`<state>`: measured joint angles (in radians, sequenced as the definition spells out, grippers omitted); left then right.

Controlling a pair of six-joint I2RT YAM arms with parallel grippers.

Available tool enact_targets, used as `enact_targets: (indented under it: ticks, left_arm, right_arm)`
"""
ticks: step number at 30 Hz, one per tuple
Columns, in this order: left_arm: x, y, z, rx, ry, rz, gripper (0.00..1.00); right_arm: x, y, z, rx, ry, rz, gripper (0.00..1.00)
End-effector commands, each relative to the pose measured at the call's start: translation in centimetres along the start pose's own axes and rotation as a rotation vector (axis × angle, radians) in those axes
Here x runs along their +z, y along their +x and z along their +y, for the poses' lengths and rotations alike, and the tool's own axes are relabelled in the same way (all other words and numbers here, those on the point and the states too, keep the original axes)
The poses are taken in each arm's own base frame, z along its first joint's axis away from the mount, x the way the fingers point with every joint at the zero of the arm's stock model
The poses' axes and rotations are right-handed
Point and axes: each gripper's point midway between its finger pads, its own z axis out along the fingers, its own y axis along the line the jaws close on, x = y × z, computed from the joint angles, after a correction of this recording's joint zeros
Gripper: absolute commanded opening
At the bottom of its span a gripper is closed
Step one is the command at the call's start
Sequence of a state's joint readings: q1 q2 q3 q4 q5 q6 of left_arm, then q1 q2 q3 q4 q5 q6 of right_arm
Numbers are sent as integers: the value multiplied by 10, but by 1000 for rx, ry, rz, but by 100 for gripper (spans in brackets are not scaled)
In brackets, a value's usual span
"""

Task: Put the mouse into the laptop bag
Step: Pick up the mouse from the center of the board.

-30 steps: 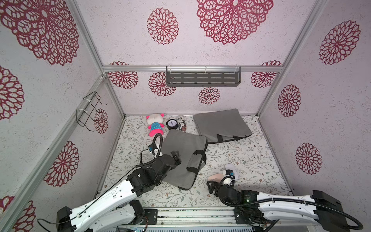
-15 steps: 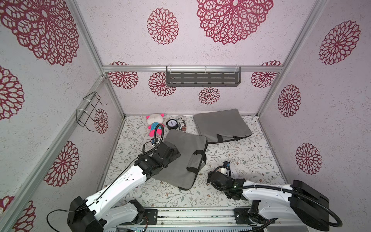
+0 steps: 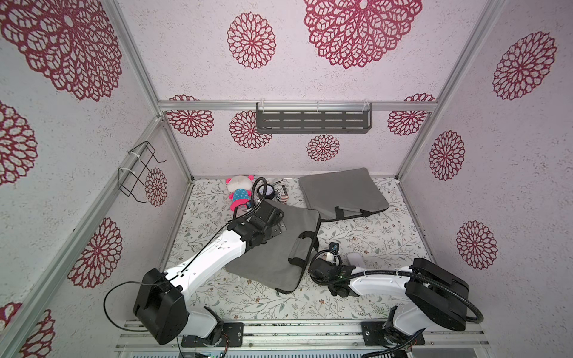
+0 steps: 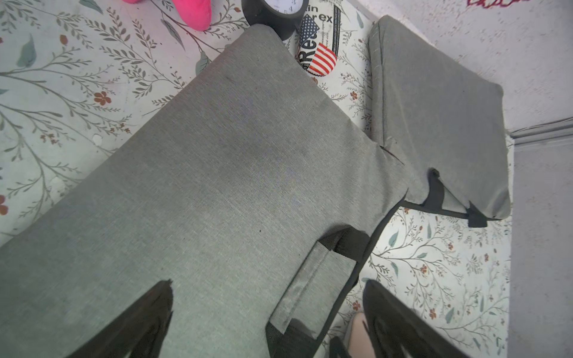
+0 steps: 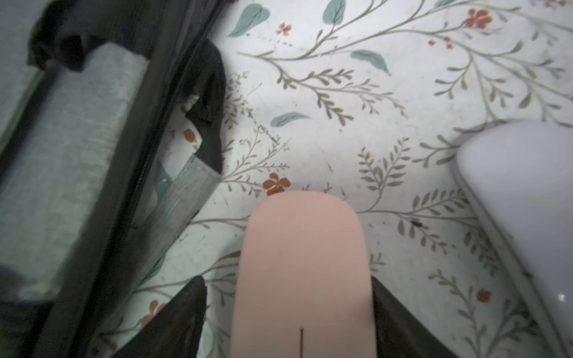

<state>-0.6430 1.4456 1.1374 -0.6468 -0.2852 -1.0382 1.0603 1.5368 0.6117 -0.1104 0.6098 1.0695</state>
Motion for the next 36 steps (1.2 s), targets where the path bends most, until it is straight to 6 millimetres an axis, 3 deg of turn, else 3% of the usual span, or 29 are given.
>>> enact_targets:
  ticks: [1, 3, 7, 12, 20, 25, 33, 36]
  left_arm:
    - [23, -2, -9, 104, 30, -39, 98]
    - [41, 10, -9, 115, 34, 27, 99]
    - [57, 22, -25, 235, 43, 92, 96]
    - [76, 45, -49, 285, 147, 191, 96]
    - [91, 78, -70, 445, 78, 269, 94]
    - [109, 102, -58, 498, -31, 375, 84]
    - [112, 99, -38, 542, -185, 392, 73]
    - [116, 99, -35, 557, -208, 401, 59]
  right_arm:
    - [12, 23, -19, -54, 89, 92, 71]
    - [15, 26, -23, -65, 112, 98, 66]
    - [21, 31, -25, -50, 101, 124, 48]
    - [12, 21, -30, -22, 87, 94, 47]
    - [-10, -11, -31, 22, 41, 12, 46]
    - [-25, -25, -26, 49, -17, -15, 44]
    - [-35, -33, -22, 72, -71, -33, 43]
    - [-35, -33, -19, 81, -91, -32, 42]
